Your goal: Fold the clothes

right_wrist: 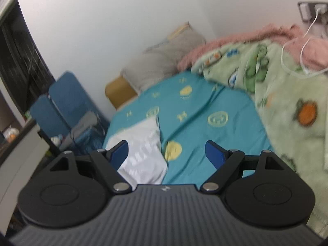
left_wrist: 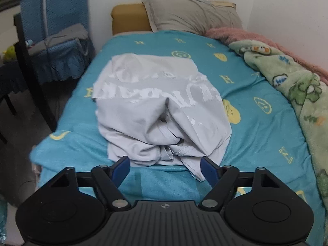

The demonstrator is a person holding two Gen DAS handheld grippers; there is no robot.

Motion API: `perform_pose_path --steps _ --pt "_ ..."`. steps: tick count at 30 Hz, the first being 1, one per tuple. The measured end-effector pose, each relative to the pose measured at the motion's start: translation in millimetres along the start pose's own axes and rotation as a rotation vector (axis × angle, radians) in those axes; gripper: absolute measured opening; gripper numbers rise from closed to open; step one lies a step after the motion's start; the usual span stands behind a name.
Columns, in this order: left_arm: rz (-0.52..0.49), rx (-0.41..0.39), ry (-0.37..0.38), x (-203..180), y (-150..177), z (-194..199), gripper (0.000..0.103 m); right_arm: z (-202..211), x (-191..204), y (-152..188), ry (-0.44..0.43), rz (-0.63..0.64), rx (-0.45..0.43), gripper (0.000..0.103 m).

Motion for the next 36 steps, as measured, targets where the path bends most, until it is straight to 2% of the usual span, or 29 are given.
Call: perform_pose_path --steps 4,8,10,12,14,15,20,28,32,36 --pt "-0.001 -0.030 0.032 17 0 -32 0.064 -26 9 23 0.014 0.024 0.076 0.084" --pt "-0.017 -0.107 0.071 30 -10 -46 0.061 -53 27 41 0.032 0.074 0.117 0.084" --pt "-0.013 -0.141 0.091 35 -16 -48 0.050 -64 39 47 0.029 0.102 0.124 0.084" --pt "0.008 -0.171 0.114 38 -22 -47 0.021 -74 51 53 0.023 0.135 0.122 0.084" --pt "0.037 -0.212 0.132 43 -30 -38 0.009 -81 62 59 0.016 0.171 0.112 0.083" --pt "0.054 -0.239 0.143 45 -34 -30 0.007 -85 68 62 0.013 0.187 0.107 0.083" --pt "0.055 -0.378 0.193 43 -51 29 0.004 -98 79 79 0.030 0.254 0.094 0.083" --pt "0.038 -0.529 0.348 26 -60 143 0.002 -87 93 95 0.011 0.317 0.045 0.083" --pt "0.030 -0.559 0.359 23 -66 162 0.002 -85 109 108 0.004 0.375 0.025 0.083" --pt "0.082 -0.559 0.383 31 -66 161 0.002 -105 123 123 -0.026 0.387 0.080 0.083"
Point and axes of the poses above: each gripper's, at about its wrist camera, not at the fingertips, and z roughly against the way its jaws point, x to its left, y to its underside, the point moved 10 cm from there along -z, roughly the way its jaws point, and after that the axes turned 14 degrees about y, right-handed, at the moved point
